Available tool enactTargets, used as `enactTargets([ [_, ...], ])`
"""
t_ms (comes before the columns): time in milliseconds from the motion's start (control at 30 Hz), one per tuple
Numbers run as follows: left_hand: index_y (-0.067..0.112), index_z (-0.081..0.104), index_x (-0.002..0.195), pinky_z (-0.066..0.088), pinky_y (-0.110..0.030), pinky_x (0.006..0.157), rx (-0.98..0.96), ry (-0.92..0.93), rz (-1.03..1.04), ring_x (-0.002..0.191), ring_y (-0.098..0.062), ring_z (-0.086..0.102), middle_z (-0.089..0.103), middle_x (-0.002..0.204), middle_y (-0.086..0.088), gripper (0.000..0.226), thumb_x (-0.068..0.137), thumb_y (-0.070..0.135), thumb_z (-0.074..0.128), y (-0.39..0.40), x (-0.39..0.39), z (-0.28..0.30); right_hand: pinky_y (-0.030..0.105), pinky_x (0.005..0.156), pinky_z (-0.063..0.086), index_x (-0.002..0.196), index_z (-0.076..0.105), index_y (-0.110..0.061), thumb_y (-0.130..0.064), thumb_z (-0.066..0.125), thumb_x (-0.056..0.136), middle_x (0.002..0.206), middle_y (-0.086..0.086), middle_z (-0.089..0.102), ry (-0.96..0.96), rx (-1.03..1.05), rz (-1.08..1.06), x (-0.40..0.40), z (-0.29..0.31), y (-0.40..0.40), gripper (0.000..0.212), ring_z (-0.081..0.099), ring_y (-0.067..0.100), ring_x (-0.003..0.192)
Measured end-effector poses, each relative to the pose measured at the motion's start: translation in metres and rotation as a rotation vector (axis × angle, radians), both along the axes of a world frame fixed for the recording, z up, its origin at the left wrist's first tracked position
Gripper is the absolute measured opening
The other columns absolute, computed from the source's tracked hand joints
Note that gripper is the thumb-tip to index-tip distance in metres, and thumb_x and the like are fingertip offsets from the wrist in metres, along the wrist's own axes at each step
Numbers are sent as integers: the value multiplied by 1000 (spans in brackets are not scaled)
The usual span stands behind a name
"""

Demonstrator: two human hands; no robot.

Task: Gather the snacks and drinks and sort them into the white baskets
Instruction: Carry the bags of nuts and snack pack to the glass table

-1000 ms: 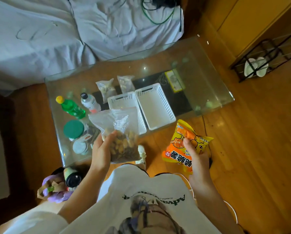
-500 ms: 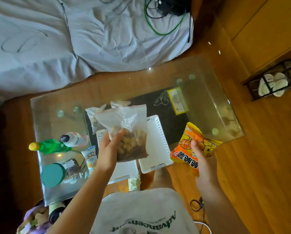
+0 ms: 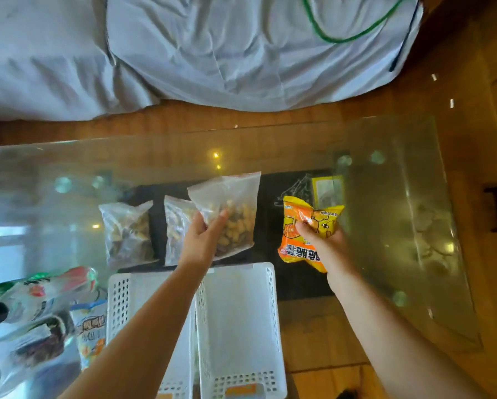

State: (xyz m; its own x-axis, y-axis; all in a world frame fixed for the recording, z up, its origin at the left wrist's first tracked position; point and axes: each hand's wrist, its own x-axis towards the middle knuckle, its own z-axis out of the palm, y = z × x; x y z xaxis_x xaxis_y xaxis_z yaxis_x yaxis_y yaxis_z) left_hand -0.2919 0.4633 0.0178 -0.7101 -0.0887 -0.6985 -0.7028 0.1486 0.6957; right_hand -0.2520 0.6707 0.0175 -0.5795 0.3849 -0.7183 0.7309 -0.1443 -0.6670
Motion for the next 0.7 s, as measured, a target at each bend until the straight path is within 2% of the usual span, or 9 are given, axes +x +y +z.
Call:
enactTargets([
  [67, 28, 41, 116, 50, -9, 57, -20, -30, -38, 80, -3, 57, 55, 94, 16, 33, 88, 43, 52, 3, -4, -26, 21, 67, 53, 106, 61, -18, -28, 76, 74, 101, 0, 69, -28, -13, 44, -8, -31, -2, 37, 67, 16, 91],
  [100, 26, 42, 118, 51, -12, 63, -21, -51, -52, 83, -6, 58, 56, 97, 13, 35, 88, 43, 51, 4, -5, -38, 25, 72, 53, 108, 61, -16, -27, 76, 73, 104, 2, 69, -43, -19, 55, -9, -46, -3, 40, 66, 18, 93],
  [167, 23, 43, 122, 49, -25, 80, -23, -104, -72, 93, -12, 58, 56, 106, 7, 40, 88, 42, 52, 8, -6, -58, 32, 80, 53, 108, 60, -15, -25, 77, 72, 106, 4, 69, -78, -34, 68, -9, -70, -6, 41, 66, 21, 96],
  [267, 20, 45, 125, 48, -38, 94, -11, -175, -58, 103, -20, 59, 58, 113, 0, 43, 89, 41, 53, 12, -5, -77, 41, 90, 52, 113, 56, -13, -23, 77, 73, 110, 7, 66, -122, -18, 88, -5, -92, -11, 46, 64, 24, 100],
  [333, 20, 45, 128, 48, -40, 97, -35, -237, -88, 104, -20, 58, 58, 115, -1, 47, 89, 45, 52, 13, -5, -86, 39, 87, 52, 115, 54, -10, -23, 76, 74, 110, 6, 65, -139, 11, 82, -4, -100, -13, 49, 63, 24, 100],
  [400, 20, 47, 124, 48, -37, 94, -59, -292, -127, 100, -19, 58, 59, 113, -1, 44, 89, 47, 50, 12, -8, -92, 32, 80, 51, 115, 54, -10, -24, 75, 75, 107, 4, 65, -152, 28, 90, -3, -105, -13, 47, 63, 23, 99],
  [533, 18, 45, 124, 46, -35, 94, -56, -388, -209, 104, -22, 58, 59, 121, -7, 47, 90, 51, 46, 14, -14, -99, 31, 77, 51, 117, 51, -12, -22, 76, 75, 108, 3, 62, -179, 21, 137, -3, -110, -12, 50, 62, 23, 98],
  [633, 18, 42, 132, 41, -39, 102, -165, -389, -295, 115, -26, 52, 47, 135, -8, 58, 88, 55, 47, 17, -15, -99, 23, 68, 46, 124, 44, -14, -21, 75, 75, 112, 1, 58, -188, 12, 149, -2, -109, -11, 59, 58, 18, 95],
  [700, 15, 44, 132, 35, -43, 108, -286, -385, -340, 122, -28, 45, 36, 140, -9, 61, 88, 57, 46, 19, -15, -95, 25, 70, 44, 128, 43, -14, -21, 75, 76, 117, 2, 57, -201, 13, 170, -1, -107, -9, 61, 56, 18, 98],
])
